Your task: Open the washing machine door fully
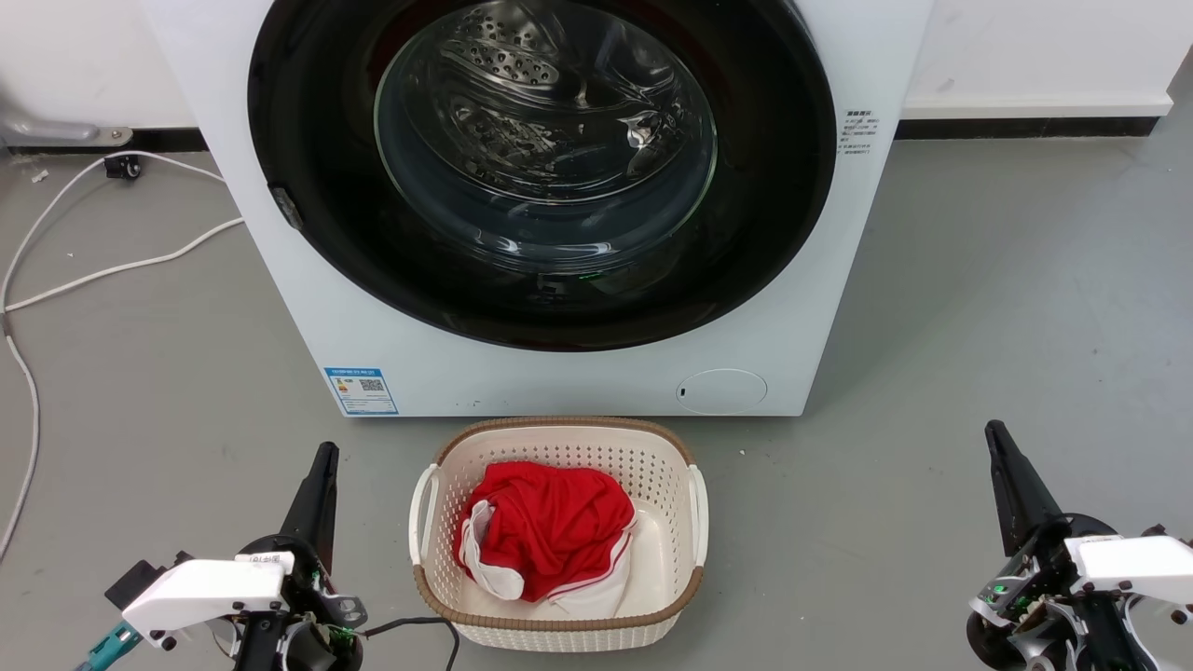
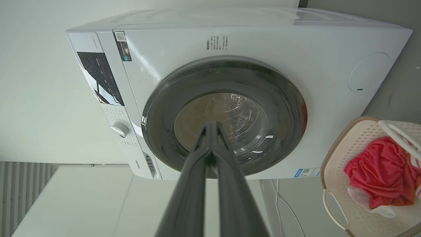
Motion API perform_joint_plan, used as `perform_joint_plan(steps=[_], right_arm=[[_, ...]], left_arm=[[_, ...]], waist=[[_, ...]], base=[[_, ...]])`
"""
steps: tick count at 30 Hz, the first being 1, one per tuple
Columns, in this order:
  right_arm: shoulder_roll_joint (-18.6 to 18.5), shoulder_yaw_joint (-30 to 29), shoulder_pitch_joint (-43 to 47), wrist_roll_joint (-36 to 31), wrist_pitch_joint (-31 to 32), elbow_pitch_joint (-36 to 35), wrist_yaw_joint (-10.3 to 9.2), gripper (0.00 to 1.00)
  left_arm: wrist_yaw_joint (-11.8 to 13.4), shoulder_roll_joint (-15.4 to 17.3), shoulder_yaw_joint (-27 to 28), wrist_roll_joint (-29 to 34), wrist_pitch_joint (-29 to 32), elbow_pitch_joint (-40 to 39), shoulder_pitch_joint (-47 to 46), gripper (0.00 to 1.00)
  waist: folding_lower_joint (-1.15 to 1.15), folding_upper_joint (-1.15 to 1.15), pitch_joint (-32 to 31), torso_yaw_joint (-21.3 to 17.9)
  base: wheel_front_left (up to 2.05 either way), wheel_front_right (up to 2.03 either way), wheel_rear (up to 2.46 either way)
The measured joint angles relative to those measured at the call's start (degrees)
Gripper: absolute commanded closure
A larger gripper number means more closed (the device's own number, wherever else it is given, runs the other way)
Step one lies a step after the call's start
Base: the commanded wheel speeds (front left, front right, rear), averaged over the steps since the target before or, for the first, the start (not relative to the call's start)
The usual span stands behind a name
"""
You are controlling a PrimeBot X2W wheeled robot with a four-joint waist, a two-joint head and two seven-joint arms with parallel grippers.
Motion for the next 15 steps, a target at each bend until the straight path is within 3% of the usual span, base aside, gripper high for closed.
perform_joint_plan(steps=[15], right_arm=[[0.1, -0.2, 0.0, -0.2, 0.2, 0.0, 0.00, 1.00]], left_arm=[[0.0, -0.1, 0.1, 0.3, 0.2, 0.0, 0.0, 1.00]], waist=[[0.00, 0.00, 0.0, 0.0]], base=[[0.00, 0.00, 0.00]])
